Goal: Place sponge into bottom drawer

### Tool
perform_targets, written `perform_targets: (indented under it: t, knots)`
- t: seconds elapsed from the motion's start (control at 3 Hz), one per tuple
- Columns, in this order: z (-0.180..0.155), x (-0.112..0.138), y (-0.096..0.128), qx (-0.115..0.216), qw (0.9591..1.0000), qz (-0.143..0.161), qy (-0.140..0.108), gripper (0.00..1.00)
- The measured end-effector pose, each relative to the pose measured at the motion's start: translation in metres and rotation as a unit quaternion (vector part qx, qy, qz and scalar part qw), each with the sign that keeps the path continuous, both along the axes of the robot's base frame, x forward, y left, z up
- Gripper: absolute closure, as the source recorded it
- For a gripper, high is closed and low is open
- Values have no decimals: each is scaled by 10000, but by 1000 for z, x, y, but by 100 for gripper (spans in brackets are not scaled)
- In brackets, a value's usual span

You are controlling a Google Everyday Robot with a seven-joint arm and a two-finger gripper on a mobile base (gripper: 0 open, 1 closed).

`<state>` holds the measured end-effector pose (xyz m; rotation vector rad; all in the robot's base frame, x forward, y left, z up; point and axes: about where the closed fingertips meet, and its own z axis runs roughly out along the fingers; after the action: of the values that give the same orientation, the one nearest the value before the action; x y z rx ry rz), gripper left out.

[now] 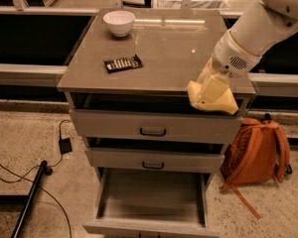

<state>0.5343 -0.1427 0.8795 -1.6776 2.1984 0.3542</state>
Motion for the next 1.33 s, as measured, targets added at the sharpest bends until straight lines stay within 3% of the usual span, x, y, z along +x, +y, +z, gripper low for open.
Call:
perform_targets:
  t: [0.33, 0.67, 1.0, 1.33]
  knots:
    - [-11, 5, 2, 396, 9992, -5, 21, 100]
    - [-53, 8, 10, 1247, 9920, 49, 175, 100]
    - [-154, -15, 37, 2701, 9615, 12, 510, 100]
    - [-221, -40, 57, 4047, 9120, -475, 468, 100]
